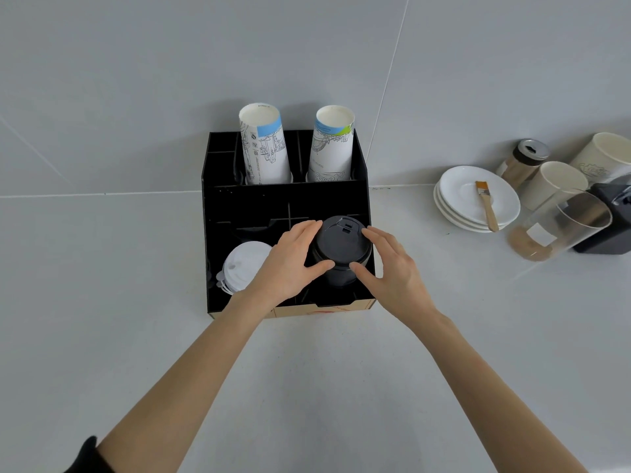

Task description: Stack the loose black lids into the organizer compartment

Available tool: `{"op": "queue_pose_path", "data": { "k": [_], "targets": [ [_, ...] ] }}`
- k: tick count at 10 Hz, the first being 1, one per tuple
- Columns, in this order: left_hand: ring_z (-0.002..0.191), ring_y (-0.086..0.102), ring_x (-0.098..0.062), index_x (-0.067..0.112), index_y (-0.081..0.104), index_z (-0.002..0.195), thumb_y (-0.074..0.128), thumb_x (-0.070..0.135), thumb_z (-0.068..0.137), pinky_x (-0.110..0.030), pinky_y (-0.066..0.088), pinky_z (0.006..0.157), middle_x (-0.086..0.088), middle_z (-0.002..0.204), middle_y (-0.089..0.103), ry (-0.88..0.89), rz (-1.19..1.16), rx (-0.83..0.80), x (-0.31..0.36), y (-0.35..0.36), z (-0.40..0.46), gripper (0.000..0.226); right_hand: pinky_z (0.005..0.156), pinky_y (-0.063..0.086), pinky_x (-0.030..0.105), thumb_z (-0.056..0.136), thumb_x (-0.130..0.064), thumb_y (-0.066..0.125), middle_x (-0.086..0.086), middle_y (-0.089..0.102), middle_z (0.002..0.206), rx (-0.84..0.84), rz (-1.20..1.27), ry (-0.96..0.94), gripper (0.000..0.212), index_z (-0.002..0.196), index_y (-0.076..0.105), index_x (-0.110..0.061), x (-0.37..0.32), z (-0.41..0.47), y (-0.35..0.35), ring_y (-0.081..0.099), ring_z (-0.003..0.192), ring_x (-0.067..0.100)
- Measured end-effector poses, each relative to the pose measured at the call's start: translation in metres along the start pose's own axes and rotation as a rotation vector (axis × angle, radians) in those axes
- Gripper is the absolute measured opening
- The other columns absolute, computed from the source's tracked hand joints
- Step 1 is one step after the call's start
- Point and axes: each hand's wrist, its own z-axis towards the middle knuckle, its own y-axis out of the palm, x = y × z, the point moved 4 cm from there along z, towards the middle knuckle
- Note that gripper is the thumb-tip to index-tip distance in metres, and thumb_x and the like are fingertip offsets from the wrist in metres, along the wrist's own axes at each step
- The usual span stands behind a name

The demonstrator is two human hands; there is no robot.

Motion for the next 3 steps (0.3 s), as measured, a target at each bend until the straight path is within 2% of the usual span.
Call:
{"op": "queue_pose_path", "data": {
  "k": [2,3],
  "targets": [
    [0.137,0.025,-0.024,0.013,0.022,0.138,0.056,0.034,0.085,-0.042,0.026,0.114,-0.007,0.151,0.025,0.006,0.009,0.018,0.006,-0.021,-0.003,0.067,0.115,0.023,0.041,0.087,-0.029,0.054,0.004,0.028,0.150,-0.062,-0.094,-0.027,0.057,0.136,0.029,-0.017,-0.014,0.006,-0.015,0.023,0.138,0.022],
    [0.138,0.023,-0.025,0.012,0.020,0.139,0.055,0.035,0.085,-0.044,0.025,0.114,-0.009,0.151,0.023,-0.005,0.078,0.050,0.012,-0.035,-0.004,0.068,0.116,0.019,0.044,0.088,-0.032,0.052,0.005,0.024,0.152,-0.086,-0.177,-0.032,0.058,0.138,0.025,-0.018,-0.024,0.010,-0.022,0.017,0.140,0.024]
  ]
}}
